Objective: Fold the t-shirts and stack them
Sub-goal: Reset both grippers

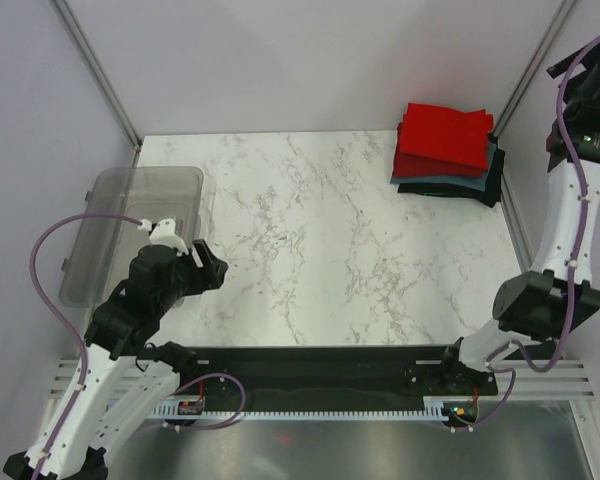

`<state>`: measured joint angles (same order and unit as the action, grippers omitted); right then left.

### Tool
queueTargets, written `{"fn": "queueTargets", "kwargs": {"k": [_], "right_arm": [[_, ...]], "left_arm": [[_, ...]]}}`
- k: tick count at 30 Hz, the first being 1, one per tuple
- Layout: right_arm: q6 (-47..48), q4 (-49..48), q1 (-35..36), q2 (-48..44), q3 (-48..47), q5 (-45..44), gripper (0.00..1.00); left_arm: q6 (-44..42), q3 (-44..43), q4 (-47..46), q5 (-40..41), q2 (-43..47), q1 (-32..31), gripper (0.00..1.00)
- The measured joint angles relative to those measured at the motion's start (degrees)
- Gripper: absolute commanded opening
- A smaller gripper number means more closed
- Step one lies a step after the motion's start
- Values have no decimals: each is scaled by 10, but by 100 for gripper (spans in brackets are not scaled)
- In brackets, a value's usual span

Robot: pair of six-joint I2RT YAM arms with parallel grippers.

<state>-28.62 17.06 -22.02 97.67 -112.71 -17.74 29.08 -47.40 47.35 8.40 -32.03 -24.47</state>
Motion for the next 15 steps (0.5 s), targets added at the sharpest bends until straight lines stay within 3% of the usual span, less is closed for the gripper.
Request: {"fn": "queueTargets", "kwargs": {"k": [3,5,11,15], "right_arm": [[-19,4,44,-88,62,40,98],[-10,-3,111,-146,136,45,98],[7,-4,412,-311,433,73,98],[-26,0,572,-420,613,37,98]], "left_arm": [[0,0,0,0,6,0,77],[0,0,0,0,7,0,77],[0,0,0,1,10,0,77],[0,1,-2,14,19,0,86]]}}
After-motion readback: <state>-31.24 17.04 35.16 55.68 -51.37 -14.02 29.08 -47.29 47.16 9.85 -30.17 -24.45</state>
